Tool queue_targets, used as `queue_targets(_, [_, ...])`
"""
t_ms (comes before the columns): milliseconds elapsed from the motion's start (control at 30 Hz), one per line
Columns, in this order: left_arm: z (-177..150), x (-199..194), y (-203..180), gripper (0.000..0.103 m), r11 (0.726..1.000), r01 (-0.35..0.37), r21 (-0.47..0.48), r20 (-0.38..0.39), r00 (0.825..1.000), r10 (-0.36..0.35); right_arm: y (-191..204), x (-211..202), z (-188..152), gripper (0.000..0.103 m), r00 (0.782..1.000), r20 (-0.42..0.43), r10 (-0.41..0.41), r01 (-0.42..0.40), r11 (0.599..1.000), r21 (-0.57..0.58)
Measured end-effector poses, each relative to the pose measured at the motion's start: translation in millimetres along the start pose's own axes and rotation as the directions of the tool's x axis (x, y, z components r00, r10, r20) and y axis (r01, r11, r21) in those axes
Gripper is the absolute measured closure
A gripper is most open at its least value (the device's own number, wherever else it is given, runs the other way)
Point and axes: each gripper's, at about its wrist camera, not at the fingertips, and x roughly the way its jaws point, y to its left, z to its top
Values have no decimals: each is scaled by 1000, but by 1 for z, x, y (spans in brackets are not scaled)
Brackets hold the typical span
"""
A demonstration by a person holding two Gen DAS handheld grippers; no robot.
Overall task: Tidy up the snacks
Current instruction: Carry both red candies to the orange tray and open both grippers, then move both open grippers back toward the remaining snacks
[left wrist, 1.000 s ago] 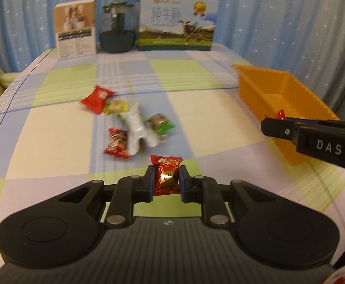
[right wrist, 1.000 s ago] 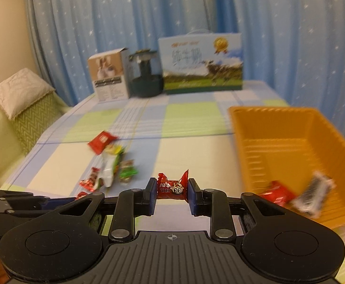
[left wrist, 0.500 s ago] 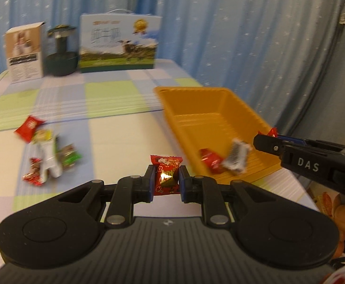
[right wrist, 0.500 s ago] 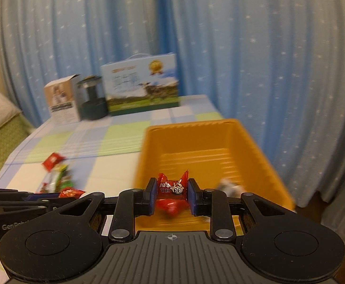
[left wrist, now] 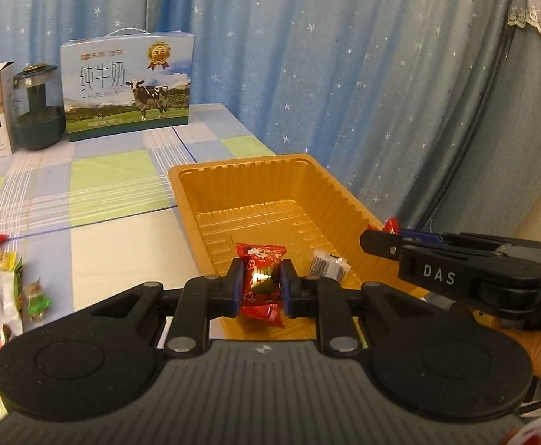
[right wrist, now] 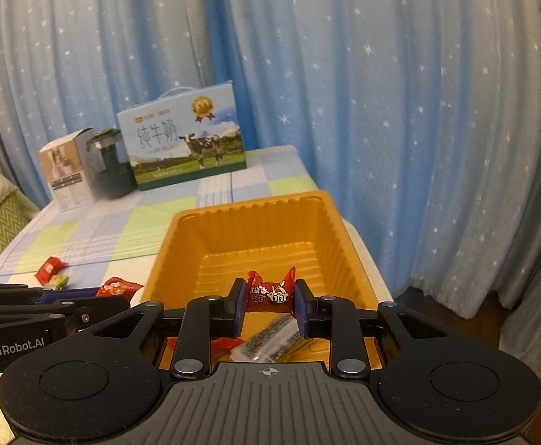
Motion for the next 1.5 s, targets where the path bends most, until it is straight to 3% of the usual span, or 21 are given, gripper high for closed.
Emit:
queue_targets(533, [5,37,-6,83,1000,25,-1,-55,998,-25,-15,15,-3,76,997,-77,27,-19,995,102])
queue_targets(600, [4,35,-3,78,1000,21,-6,-46,999,-21,-15,16,-3,75,997,-76,26,-18,995,99])
queue_targets(1133, [-15,9,31,72,997,-29,-74,-45,999,26,-2,18,-3,75,996,-61,69,-63,994,94])
queue_targets(1200, [-16,5,34,69,996,-35,-77,-39,999,32,-2,17,-1,57,997,-51,60,-55,993,103])
queue_targets(1233, [-16,3,35,69,996,-39,-78,-38,999,36,-2,17,-1,42,998,-44,55,-49,993,111])
queue_targets(1500, [-22,-11,51,64,993,-71,-90,-41,997,67,-2,14,-2,40,999,-37,35,-30,991,133])
